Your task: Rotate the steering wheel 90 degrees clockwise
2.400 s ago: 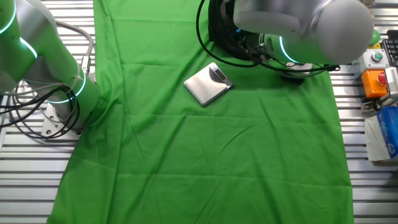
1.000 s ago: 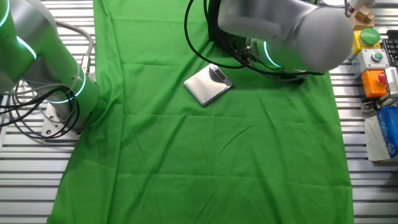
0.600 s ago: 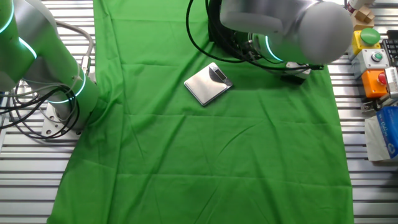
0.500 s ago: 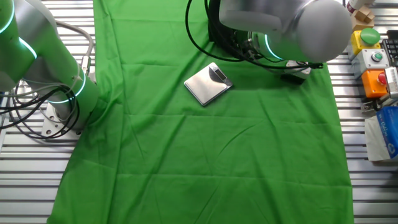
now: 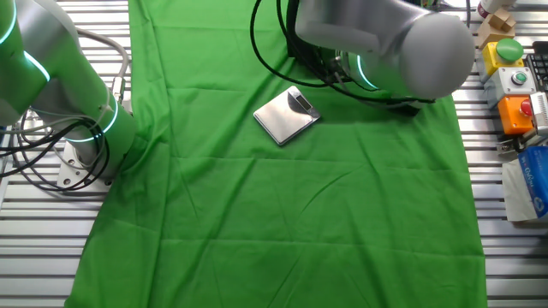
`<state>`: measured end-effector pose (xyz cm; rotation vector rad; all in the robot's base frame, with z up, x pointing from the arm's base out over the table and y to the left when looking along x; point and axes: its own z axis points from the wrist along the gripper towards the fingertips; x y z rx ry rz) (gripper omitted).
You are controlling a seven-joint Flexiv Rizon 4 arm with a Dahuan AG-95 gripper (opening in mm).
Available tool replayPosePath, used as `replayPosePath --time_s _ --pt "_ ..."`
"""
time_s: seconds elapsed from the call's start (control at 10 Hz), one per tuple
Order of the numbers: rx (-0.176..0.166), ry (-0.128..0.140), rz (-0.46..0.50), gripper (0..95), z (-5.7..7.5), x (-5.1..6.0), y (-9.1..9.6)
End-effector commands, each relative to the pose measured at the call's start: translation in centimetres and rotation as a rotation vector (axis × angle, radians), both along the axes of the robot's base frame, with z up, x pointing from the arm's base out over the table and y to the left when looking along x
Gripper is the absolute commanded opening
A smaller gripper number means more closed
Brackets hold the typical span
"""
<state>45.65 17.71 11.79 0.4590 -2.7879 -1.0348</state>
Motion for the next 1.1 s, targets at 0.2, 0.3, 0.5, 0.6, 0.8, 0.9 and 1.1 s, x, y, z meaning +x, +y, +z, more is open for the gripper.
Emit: replayPosePath --time_s 0.2,0.3,0.5,0.6,0.8,0.9,1.1 --pt "0.011 0.023 -0.027 0.0 1.2 -0.4 0.7" --pt "0.010 0.026 -0.031 0.0 1.4 -0.5 0.8" --pt "0.011 0.036 -0.044 0.0 2.2 -0.6 1.4" --pt "0.008 0.041 -0.050 0.0 2.6 -0.7 1.8" --pt "0.023 0.055 -0.068 0.0 3.0 -0.8 2.0" --pt "0.032 0.062 -0.080 0.0 3.2 -0.8 2.3" --pt "0.031 0.068 -0.092 0.0 3.5 -0.8 2.5"
